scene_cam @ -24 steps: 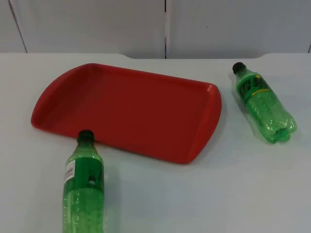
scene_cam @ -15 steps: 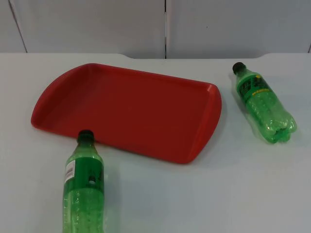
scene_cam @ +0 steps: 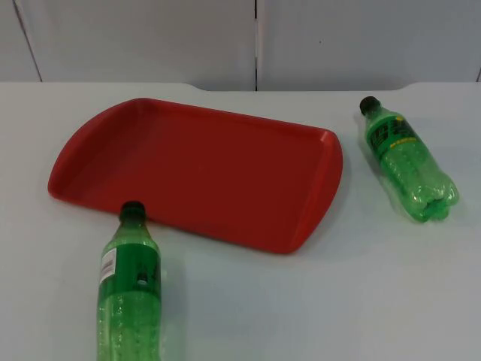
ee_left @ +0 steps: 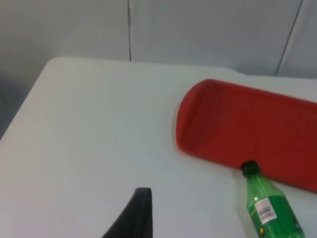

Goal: Place the bottle upright on the tray.

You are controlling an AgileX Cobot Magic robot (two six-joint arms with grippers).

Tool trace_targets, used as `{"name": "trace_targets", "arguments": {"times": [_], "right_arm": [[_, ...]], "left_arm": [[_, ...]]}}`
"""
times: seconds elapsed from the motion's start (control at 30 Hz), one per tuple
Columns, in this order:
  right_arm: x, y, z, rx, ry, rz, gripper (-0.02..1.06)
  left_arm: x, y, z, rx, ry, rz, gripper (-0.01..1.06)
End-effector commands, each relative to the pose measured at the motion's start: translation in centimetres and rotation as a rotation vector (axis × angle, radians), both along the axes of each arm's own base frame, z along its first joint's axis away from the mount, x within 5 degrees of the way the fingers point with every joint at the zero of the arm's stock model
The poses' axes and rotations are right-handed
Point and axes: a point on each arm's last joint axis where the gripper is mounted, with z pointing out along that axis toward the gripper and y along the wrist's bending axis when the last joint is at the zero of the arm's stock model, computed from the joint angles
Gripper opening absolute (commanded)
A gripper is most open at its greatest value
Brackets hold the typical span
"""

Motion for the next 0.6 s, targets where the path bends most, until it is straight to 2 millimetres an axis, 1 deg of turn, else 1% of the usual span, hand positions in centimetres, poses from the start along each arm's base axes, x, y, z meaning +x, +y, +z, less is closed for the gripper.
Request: {"name": "trace_targets", "arguments": {"times": [0.0, 0.17, 0.2, 0.4, 0.43, 0.57], "right_arm": [[0.0, 0.0, 0.0, 0.0, -0.006, -0.013, 1.04], [0.0, 0.0, 0.0, 0.0, -0.006, -0.013, 1.04], [0.0, 0.0, 0.0, 0.0, -0.006, -0.013, 1.04], [0.0, 0.0, 0.0, 0.0, -0.006, -0.013, 1.04], [0.0, 0.0, 0.0, 0.0, -0.006, -0.013, 1.04], [0.0, 0.0, 0.0, 0.0, -0.006, -0.013, 1.04]], "left_arm": [[0.1, -0.2, 0.6, -0.026, 0.002, -0.01, 1.05], [1.9, -0.2, 2.1, -0.04, 0.079, -0.018, 1.05], [1.9, -0.2, 2.1, -0.04, 0.079, -0.018, 1.05], [4.7, -0.1, 4.1, -0.055, 0.17, -0.024, 1.05], [4.7, -0.1, 4.1, -0.055, 0.17, -0.024, 1.05], [6.1, 0.0, 5.3, -0.039, 0.2, -0.034, 1.05]]}}
